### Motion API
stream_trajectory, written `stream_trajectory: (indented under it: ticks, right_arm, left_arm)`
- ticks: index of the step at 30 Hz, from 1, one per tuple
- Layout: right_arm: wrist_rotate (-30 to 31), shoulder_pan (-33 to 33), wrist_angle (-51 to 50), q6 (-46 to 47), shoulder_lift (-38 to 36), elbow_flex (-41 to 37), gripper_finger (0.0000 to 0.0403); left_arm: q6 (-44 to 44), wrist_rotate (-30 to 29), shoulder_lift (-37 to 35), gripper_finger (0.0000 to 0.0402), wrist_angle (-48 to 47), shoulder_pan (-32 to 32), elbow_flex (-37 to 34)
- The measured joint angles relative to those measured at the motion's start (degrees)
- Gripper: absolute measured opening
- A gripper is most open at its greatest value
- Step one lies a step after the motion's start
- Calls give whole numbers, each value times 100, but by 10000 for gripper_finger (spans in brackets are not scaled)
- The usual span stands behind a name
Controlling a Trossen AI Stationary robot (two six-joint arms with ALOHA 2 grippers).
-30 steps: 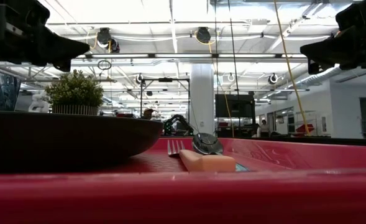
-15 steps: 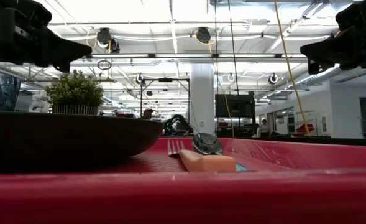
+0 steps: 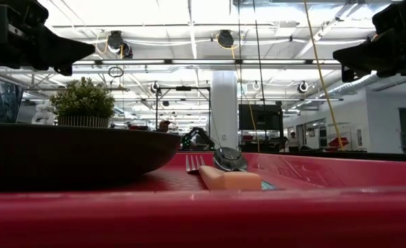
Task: Pick and place plate/cup/fork/spoon on tray
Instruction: Return to Home Position
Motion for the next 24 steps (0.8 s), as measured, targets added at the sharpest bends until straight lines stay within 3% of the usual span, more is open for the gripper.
stream_trajectory:
  ticks: [16, 24]
  right_arm:
    - [-1, 0, 1, 0, 0, 0, 0]
    - [-1, 2, 3, 2, 2, 0, 0]
  left_arm:
    - [279, -7, -1434, 7, -1169, 0, 2]
    - [343, 262, -1459, 4, -1431, 265, 4]
